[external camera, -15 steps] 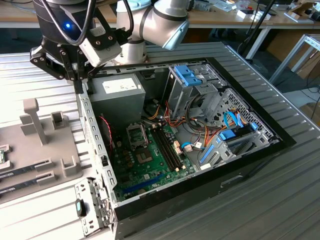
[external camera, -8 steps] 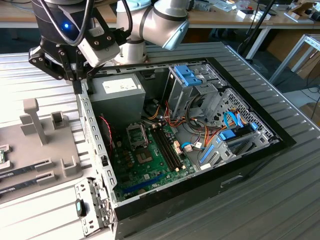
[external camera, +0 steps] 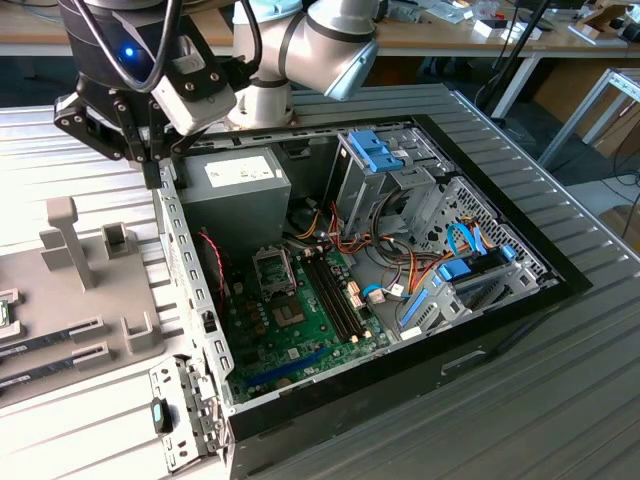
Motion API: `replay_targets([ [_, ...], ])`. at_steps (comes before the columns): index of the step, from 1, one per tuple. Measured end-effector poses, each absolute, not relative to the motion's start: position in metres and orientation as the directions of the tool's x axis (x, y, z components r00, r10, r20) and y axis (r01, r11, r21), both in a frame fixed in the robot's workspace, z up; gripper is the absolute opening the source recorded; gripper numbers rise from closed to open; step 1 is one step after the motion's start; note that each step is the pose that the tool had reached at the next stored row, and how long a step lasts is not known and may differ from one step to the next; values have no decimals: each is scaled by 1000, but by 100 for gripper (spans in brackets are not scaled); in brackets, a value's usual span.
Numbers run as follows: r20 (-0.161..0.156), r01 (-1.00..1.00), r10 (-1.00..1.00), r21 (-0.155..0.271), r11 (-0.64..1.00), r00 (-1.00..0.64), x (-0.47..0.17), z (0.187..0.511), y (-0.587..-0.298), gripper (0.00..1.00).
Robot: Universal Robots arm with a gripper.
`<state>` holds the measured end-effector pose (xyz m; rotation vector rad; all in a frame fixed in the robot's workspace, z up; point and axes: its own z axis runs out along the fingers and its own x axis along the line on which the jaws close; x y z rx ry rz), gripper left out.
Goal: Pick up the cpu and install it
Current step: 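Reach for the cpu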
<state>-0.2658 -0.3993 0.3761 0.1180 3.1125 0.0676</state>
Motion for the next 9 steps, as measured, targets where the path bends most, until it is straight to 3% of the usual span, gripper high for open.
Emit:
replay_targets([
  [9, -24, 75, 76, 44, 996, -997, -268, 376, -399, 11],
])
